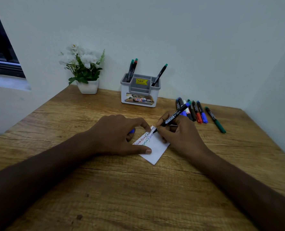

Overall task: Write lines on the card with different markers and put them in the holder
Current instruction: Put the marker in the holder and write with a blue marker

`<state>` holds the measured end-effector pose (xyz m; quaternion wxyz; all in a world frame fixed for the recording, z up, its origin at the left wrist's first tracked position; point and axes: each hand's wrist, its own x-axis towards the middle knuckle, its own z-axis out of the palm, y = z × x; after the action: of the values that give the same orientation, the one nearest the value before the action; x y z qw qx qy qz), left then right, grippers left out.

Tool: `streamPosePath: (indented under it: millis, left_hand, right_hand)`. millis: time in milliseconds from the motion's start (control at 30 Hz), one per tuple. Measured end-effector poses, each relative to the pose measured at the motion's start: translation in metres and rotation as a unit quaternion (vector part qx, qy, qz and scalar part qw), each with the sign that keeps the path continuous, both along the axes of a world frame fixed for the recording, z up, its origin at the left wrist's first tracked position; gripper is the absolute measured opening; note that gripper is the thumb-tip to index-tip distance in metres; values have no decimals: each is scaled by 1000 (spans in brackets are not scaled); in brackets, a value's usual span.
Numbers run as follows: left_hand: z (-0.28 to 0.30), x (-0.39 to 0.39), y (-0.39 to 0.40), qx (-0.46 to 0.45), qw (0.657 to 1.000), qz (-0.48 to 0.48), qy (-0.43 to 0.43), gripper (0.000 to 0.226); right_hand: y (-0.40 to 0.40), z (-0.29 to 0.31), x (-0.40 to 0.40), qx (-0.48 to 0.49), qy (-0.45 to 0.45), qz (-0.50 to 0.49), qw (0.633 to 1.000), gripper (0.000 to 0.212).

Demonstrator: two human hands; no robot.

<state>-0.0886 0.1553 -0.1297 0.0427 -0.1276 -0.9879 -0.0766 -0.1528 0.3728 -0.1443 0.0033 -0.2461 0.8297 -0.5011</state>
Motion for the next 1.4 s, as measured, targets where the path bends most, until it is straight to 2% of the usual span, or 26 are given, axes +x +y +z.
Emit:
streamPosePath:
  millis: [1233,1400]
  left_hand:
    - [3,1,2,-2,1000,8,-9,73]
    - [3,2,3,5,1000,14,-16,74]
  right_hand:
    - [2,0,1,-21,-33,-14,999,8]
    - [1,1,4,-38,34,-57,997,15]
